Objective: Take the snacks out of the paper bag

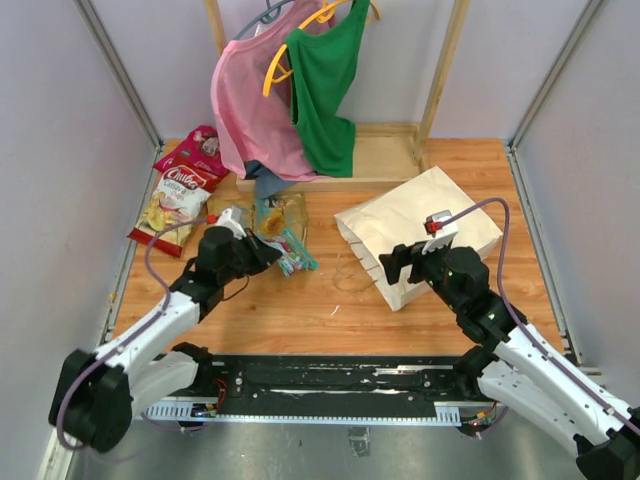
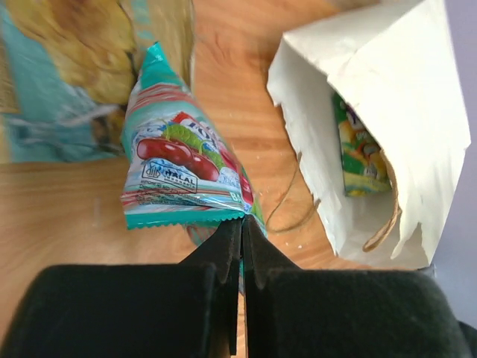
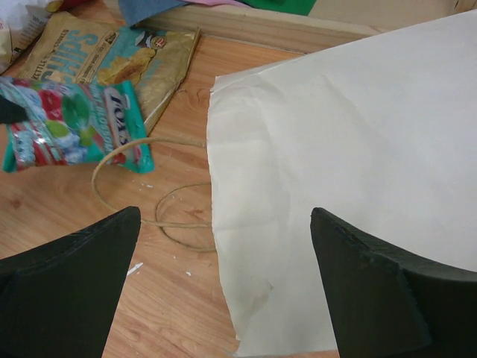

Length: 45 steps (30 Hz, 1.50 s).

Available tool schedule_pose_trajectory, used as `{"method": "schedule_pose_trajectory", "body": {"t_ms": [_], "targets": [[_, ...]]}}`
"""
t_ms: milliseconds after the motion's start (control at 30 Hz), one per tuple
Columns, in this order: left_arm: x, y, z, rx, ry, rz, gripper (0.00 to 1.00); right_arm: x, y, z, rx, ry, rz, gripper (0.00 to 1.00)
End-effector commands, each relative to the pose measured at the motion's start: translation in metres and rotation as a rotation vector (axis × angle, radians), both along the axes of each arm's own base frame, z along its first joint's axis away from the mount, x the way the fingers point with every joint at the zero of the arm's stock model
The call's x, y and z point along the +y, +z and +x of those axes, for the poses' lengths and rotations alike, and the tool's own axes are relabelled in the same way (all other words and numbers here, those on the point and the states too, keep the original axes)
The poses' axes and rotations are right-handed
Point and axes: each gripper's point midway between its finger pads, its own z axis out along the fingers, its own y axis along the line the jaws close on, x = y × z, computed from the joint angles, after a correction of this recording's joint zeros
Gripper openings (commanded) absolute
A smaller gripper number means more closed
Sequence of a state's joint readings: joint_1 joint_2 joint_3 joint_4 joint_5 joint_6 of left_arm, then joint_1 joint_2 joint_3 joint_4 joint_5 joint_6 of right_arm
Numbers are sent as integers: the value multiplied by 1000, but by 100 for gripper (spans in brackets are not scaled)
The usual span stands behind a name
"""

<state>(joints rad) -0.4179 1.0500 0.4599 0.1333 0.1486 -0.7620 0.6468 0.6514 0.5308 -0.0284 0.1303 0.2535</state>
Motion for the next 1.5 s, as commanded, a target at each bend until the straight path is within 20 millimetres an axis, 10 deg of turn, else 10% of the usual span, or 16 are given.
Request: {"method": "schedule_pose_trajectory", "body": {"t_ms": [0, 233, 433, 900, 1233, 1467], "targets": [[39, 29, 0, -63, 69, 90, 1, -2, -6, 6, 7, -6, -5, 98], [51, 62, 22, -119, 57, 117, 1, 0, -9, 5, 14, 1, -3, 98], [7, 80, 66, -147, -130, 14, 1, 1, -9, 5, 17, 3, 4, 98], [27, 59, 160, -116, 206, -25, 1, -3, -18, 5, 29, -13, -17, 98], [41, -36, 126, 106, 388, -167, 0, -2, -22, 6, 39, -10, -23, 98], [58, -44, 83, 37, 597, -232, 1, 2, -24, 7, 49, 0, -23, 98]]}}
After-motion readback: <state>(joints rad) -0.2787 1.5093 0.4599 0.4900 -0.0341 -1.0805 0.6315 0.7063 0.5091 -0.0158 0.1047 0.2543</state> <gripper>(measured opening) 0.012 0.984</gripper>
